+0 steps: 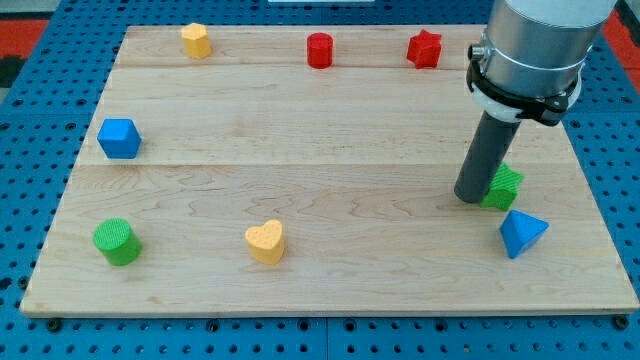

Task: Move the yellow heart towards the center right

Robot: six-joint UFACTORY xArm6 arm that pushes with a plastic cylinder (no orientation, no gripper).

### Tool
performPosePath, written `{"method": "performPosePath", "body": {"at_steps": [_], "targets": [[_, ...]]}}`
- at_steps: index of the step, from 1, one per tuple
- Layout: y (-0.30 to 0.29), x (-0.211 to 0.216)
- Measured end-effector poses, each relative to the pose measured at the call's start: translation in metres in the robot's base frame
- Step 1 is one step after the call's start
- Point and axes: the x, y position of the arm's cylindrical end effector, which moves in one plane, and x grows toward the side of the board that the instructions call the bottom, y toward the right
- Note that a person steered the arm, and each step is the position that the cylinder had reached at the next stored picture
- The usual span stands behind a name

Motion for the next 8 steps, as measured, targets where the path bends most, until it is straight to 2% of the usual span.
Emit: {"method": "performPosePath", "body": {"at_steps": [1, 3, 4, 5, 7, 8], "targets": [[-0.042, 0.004], [-0.111, 0.115], [-0.214, 0.116], [-0.235, 0.081], [-0.169, 0.01], [-0.173, -0.029]]}}
